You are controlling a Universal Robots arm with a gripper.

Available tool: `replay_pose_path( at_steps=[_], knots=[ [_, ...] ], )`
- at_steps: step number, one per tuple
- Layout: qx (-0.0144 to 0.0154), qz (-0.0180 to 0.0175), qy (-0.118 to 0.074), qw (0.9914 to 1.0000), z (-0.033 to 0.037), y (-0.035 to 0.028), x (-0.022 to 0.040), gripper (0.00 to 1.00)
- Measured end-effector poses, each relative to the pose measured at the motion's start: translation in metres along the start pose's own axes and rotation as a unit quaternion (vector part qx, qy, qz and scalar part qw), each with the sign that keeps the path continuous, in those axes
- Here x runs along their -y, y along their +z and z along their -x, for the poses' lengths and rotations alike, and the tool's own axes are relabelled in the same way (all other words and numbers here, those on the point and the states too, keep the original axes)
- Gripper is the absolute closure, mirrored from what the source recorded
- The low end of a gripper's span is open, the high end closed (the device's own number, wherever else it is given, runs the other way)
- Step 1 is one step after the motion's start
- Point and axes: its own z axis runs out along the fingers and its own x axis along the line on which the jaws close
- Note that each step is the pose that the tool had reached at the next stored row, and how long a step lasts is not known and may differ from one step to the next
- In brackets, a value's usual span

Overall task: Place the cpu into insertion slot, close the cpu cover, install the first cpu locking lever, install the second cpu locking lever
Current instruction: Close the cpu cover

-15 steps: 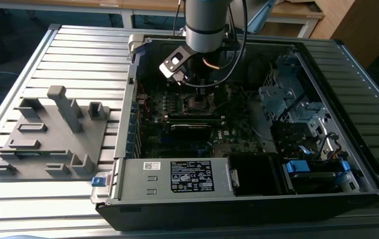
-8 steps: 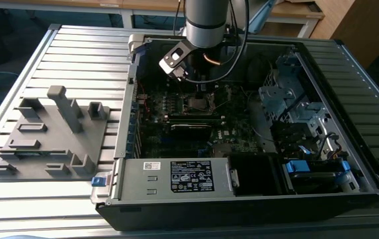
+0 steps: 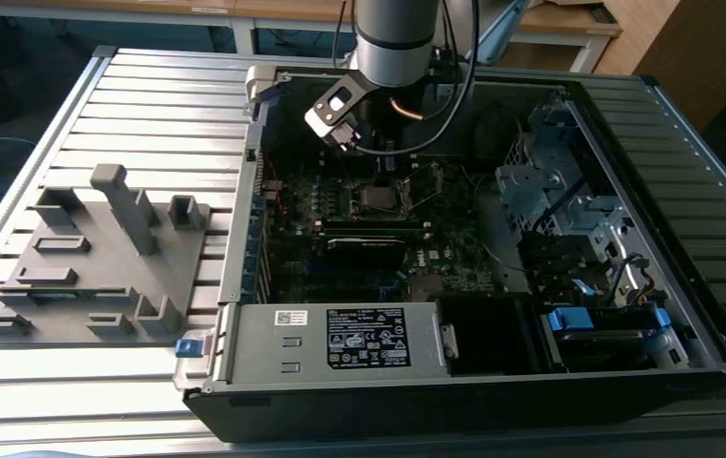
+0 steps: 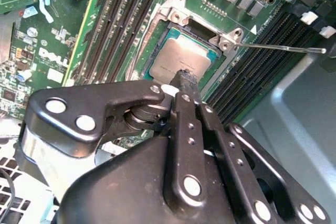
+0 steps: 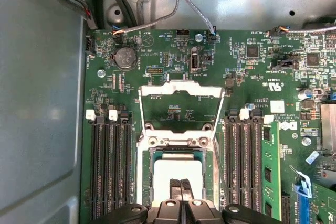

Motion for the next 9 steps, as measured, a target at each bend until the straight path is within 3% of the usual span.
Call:
replay_pose_path(
  at_steps=[9],
  knots=[
    [0.0002, -0.0001, 0.0, 1.0, 0.0, -0.0041, -0.0002, 0.89]
  ],
)
